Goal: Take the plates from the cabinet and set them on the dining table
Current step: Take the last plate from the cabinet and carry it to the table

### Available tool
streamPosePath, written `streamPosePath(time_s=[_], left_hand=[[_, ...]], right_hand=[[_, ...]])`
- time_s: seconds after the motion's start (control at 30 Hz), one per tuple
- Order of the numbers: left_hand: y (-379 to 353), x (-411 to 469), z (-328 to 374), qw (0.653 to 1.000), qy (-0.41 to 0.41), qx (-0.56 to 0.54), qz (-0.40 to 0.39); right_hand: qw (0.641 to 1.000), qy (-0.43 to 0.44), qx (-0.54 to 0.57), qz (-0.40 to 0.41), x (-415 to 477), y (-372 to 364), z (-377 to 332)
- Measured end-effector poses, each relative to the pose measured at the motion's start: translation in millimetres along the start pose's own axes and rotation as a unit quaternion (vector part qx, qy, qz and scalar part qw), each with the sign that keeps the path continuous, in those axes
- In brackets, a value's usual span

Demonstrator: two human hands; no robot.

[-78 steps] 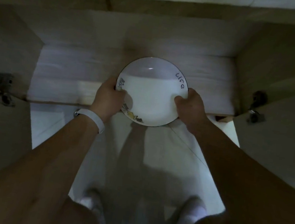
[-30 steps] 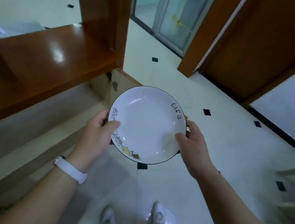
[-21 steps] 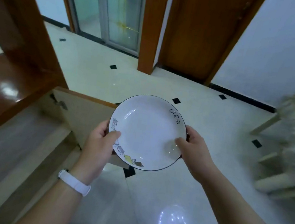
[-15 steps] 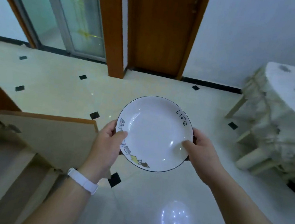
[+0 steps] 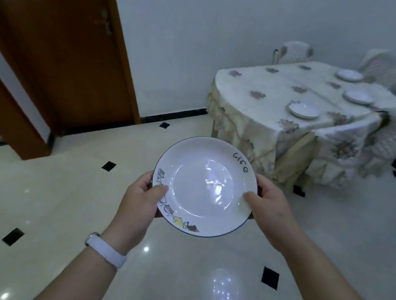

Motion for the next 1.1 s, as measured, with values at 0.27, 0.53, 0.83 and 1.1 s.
streamPosePath(time_s=[0.27,0.53,0.83,1.1], left_hand=[[-71,104,-6,0.997,0.007,0.017,-0.079],[-70,266,-25,0.996,0.017,0.005,-0.093],[-49,488,-3,0.99,0.022,-0.004,-0.139],[-46,612,13,0.987,-0.008,-0.004,-0.159]], right_hand=[[0.996,-0.017,0.044,0.08,75,49,-5],[0.992,-0.03,0.016,0.119,211,16,-36],[0.986,-0.037,0.007,0.163,383,-48,-117],[0.982,-0.036,0.043,0.179,490,-75,-159]])
Point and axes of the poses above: each hand's wrist, its own x-axis towards the middle knuckle, its own y-axis out of the back of the hand, z = x × y, the point moved 3 cm from there along x, towards the middle knuckle, and after that the axes turned 9 degrees about -y, right-handed, at the moved point
